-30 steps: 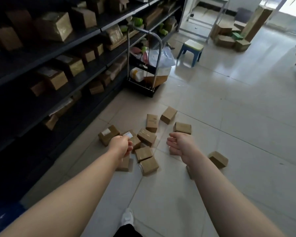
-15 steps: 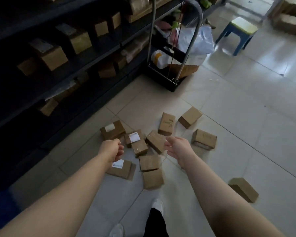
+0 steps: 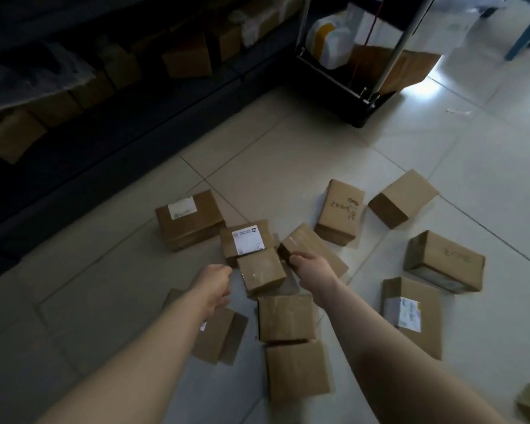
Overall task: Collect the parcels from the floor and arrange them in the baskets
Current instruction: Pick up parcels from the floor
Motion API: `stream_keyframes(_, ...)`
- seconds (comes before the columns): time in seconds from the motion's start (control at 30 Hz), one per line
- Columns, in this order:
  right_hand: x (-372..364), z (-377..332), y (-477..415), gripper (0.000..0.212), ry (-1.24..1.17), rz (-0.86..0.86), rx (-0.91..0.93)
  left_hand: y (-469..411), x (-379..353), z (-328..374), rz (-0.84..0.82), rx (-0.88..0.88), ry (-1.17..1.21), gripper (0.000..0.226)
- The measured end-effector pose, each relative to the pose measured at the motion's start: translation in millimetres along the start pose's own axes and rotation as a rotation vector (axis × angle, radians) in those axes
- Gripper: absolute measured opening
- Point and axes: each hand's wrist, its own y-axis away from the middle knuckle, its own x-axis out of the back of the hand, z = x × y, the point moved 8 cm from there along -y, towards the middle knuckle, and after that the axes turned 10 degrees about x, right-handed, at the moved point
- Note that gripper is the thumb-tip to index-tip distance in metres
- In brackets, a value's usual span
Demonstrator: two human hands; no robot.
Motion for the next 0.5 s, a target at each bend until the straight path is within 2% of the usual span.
stream_keyframes(0.1,-27,31,-51,0.047,0.045,-0.095,0.030,-65,-16,-17,-0.032,0.023,0.023,0.019)
stream_keyframes(0.17,-41,45,-77,0.055,0.065,-0.158,0.054,-94,-25,-26,-0.034,0.042,0.020,0.017)
stream_keyframes(0.27,-57,54,-105,0.050,0.068,-0.240,0.143,-129,-37,-32,-0.067,0.040,0.031,0.019)
stream_keyframes(0.33,-62,56,-117,0.056,0.119,-0.255,0.203,-139,-45,-25,-0.106,0.009,0.057,0.024)
stream_keyframes(0.43,-58,65,-130,0.094,0.189,-0.191,0.208,-139,-48,-6,-0.070,-0.108,0.051,0.029)
stream_keyframes(0.5,-52,77,-131,0.114,0.139,-0.171,0.160,-127,-52,4,-0.075,-0.181,0.018,0.029)
